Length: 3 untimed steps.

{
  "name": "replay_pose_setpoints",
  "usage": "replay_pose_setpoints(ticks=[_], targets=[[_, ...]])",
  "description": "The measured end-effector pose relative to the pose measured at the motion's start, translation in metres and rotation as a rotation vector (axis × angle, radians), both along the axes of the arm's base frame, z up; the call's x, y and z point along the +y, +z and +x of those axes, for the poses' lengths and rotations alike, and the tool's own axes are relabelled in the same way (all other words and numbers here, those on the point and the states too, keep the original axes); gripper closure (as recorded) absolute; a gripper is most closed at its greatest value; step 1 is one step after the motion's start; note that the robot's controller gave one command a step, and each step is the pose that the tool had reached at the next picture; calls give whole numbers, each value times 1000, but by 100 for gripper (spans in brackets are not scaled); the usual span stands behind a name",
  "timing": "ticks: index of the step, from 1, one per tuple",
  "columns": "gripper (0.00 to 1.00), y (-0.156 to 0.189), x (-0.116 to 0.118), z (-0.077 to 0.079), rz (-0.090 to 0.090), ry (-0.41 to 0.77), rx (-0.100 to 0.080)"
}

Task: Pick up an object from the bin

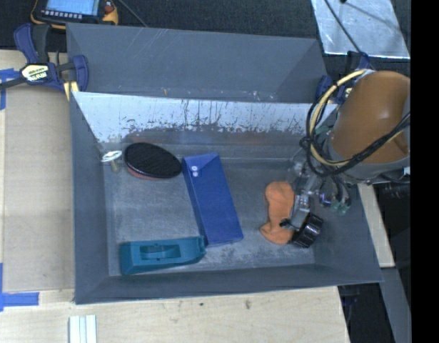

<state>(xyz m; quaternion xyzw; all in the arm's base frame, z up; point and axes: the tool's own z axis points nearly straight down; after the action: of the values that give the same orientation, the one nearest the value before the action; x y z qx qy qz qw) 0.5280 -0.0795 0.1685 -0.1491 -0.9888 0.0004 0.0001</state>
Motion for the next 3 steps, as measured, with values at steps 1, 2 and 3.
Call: replay_pose_setpoints(ticks=[1,2,3], targets=[[0,-16,-8,5,0,266,-1],[100,-98,-13,-17,0,471,-4],[100,-98,-13,-17,0,471,-4]])
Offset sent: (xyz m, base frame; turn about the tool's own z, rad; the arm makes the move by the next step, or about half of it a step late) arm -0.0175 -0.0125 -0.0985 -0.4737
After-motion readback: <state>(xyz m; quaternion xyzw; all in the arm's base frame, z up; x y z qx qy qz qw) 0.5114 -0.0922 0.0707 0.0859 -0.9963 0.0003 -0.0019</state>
